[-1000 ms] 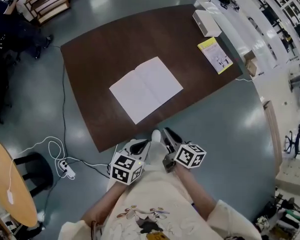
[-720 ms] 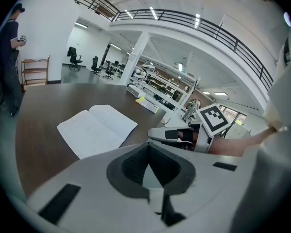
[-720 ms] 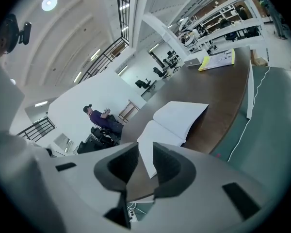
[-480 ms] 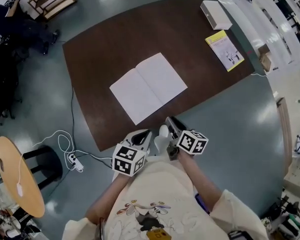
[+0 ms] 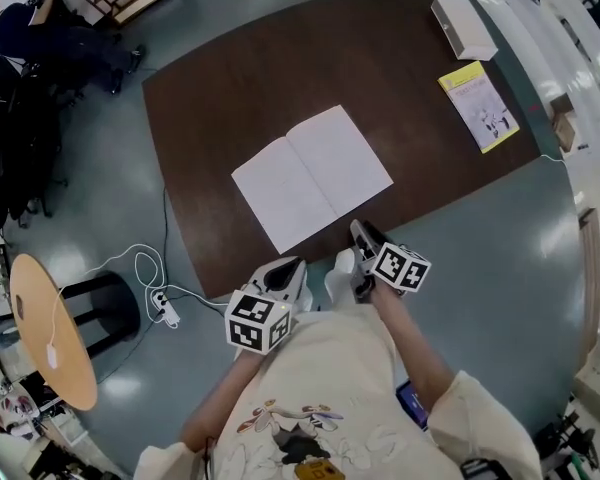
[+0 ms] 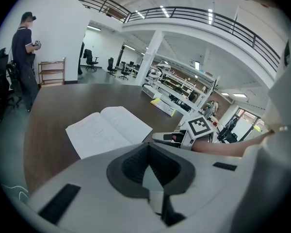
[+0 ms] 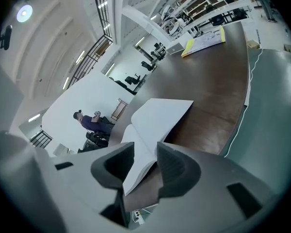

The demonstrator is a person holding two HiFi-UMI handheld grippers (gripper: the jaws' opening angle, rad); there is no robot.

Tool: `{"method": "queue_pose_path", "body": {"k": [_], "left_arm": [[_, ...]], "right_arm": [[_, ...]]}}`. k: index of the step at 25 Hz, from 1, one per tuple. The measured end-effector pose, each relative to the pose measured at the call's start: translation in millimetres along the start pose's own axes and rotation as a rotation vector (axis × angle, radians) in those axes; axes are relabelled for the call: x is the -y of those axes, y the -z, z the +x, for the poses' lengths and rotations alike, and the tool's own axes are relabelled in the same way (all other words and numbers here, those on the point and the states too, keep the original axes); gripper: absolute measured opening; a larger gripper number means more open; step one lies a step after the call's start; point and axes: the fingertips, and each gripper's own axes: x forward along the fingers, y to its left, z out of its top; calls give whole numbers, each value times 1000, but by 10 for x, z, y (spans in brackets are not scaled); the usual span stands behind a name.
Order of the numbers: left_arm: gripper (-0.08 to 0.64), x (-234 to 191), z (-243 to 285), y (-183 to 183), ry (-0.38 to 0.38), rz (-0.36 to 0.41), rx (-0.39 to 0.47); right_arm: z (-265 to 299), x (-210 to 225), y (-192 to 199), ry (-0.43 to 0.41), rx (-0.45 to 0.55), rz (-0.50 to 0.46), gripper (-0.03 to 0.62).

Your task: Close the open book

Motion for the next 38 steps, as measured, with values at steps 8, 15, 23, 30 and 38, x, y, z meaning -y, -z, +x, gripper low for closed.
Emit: {"method": "queue_pose_path", "body": {"k": [8,15,23,30,38], "left_arm": [[5,9,224,-130,-52,-20,4],[5,95,400,-183,-64,-21,-6],[5,25,430,-160,-105,-60,-7],[5,-58,375,-104,-133,-91,-5],[5,-123,250,-46,-138,-102,8]], "right_arm": [[252,391,-149,20,-39,104,173],[406,634,-235,13,-40,204,183],[588,776,-346,-28,-51,381,183],[760,771,-417,-52,-36,479,145],[789,756,-517,-60,10,470,46]]}}
